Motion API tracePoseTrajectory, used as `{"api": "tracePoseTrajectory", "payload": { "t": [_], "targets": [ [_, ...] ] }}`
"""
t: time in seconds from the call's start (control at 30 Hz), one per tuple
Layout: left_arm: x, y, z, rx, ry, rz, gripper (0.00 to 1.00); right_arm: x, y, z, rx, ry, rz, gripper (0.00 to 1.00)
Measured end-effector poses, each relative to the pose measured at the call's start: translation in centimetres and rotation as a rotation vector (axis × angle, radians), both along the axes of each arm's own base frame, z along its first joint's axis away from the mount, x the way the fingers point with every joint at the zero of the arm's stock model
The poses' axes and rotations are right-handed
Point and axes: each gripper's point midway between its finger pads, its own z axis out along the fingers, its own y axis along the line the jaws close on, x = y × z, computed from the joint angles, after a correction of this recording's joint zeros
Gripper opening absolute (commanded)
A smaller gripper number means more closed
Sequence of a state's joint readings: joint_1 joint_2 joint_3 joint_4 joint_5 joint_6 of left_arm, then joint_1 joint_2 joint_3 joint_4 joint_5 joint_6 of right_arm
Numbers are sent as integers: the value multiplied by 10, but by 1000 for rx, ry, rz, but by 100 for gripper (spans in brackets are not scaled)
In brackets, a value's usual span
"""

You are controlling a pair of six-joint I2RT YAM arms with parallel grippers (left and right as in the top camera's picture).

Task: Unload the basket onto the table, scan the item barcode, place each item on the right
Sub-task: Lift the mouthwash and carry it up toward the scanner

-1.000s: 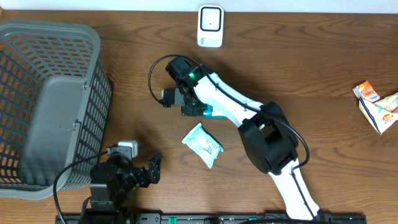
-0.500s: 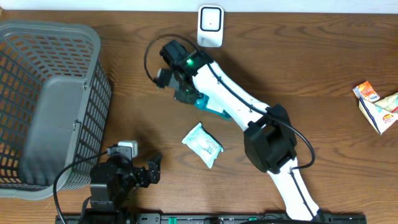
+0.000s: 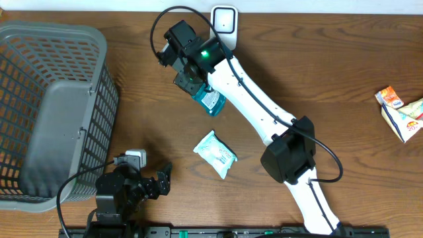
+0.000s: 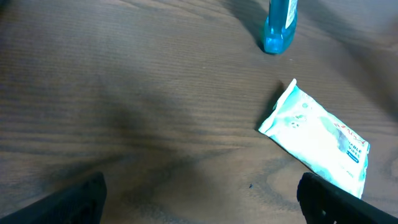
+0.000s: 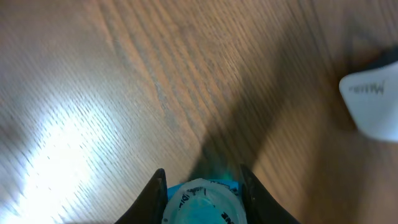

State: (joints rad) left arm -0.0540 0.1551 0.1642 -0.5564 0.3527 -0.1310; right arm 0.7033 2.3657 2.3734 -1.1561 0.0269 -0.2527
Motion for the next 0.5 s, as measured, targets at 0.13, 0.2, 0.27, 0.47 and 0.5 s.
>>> {"api": "tracePoseTrajectory", "payload": {
  "t": [0.13, 0.2, 0.27, 0.47, 0.5],
  "targets": [
    [0, 0, 0, 0, 0, 0, 98, 6, -6, 0, 34, 21, -102, 9],
    [0, 0, 0, 0, 0, 0, 98, 11, -9, 1, 54, 24, -149, 12],
    [0, 0, 0, 0, 0, 0, 98, 15, -13, 2, 67, 27, -185, 15],
    [0, 0, 0, 0, 1, 0, 98, 22, -18, 7, 94, 27, -232, 17],
    [0, 0, 0, 0, 0, 0, 98, 22, -17, 8, 97, 25, -235, 17]
  ]
}}
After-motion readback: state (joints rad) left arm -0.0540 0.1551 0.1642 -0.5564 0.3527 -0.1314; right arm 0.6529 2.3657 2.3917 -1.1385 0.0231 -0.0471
